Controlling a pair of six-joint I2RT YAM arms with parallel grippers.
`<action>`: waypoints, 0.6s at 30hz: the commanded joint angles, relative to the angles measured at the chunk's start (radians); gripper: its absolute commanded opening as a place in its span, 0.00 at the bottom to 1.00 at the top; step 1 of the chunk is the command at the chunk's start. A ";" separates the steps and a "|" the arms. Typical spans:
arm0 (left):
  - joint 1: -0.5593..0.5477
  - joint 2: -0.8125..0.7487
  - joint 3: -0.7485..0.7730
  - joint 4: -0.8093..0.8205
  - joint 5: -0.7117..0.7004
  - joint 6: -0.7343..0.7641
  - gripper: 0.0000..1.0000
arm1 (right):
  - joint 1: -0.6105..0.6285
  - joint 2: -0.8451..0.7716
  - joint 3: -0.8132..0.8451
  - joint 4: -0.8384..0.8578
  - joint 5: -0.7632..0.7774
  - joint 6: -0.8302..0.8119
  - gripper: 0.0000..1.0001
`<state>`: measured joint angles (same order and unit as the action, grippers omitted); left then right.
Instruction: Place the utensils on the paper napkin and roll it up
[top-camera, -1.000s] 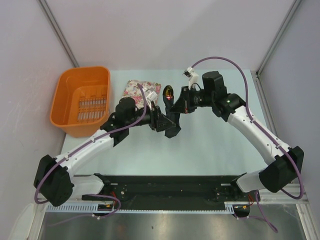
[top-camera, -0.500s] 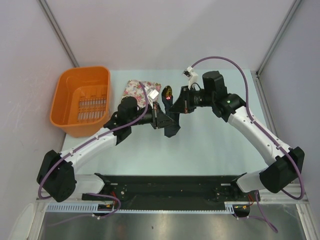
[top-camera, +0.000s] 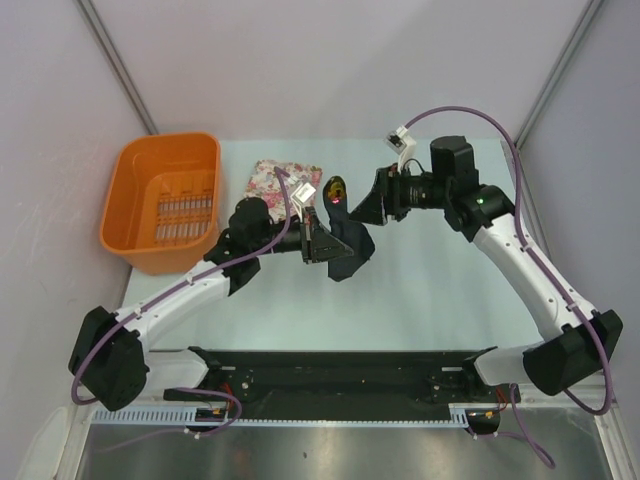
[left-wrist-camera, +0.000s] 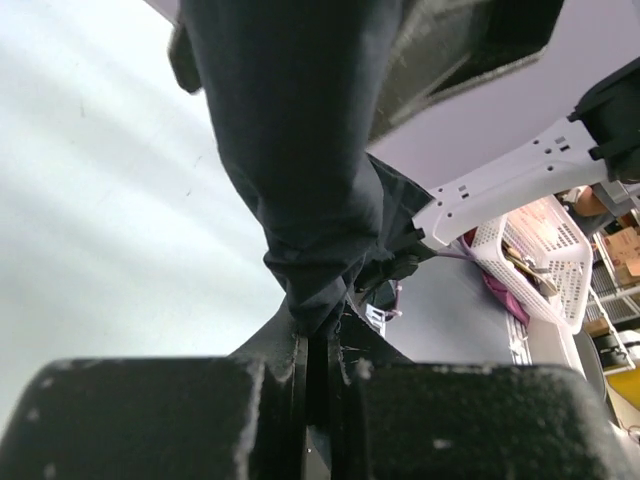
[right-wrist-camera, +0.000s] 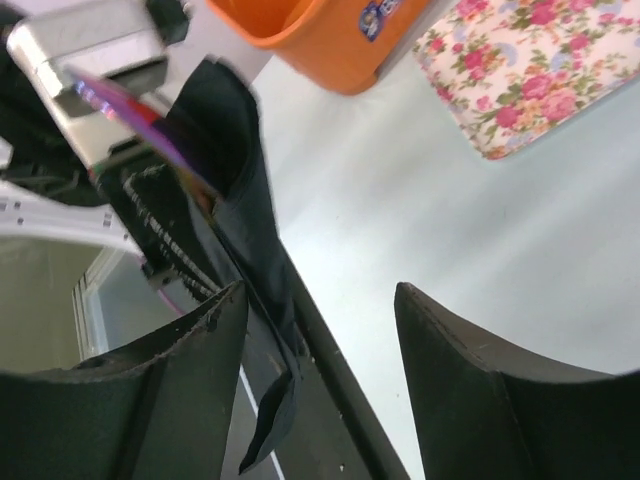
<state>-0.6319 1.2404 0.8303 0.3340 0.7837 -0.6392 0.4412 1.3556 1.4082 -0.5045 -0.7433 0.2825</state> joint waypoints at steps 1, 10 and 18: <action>-0.003 -0.036 0.016 0.080 0.046 -0.014 0.00 | 0.010 -0.067 0.041 -0.086 -0.086 -0.098 0.64; 0.003 -0.050 0.015 0.105 0.069 -0.031 0.00 | 0.014 -0.081 0.040 -0.199 -0.107 -0.215 0.37; 0.006 -0.064 -0.003 0.203 0.135 -0.109 0.00 | 0.001 -0.046 0.040 -0.264 -0.062 -0.348 0.00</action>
<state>-0.6296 1.2228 0.8299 0.4049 0.8608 -0.6922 0.4496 1.2980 1.4143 -0.7349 -0.8265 0.0212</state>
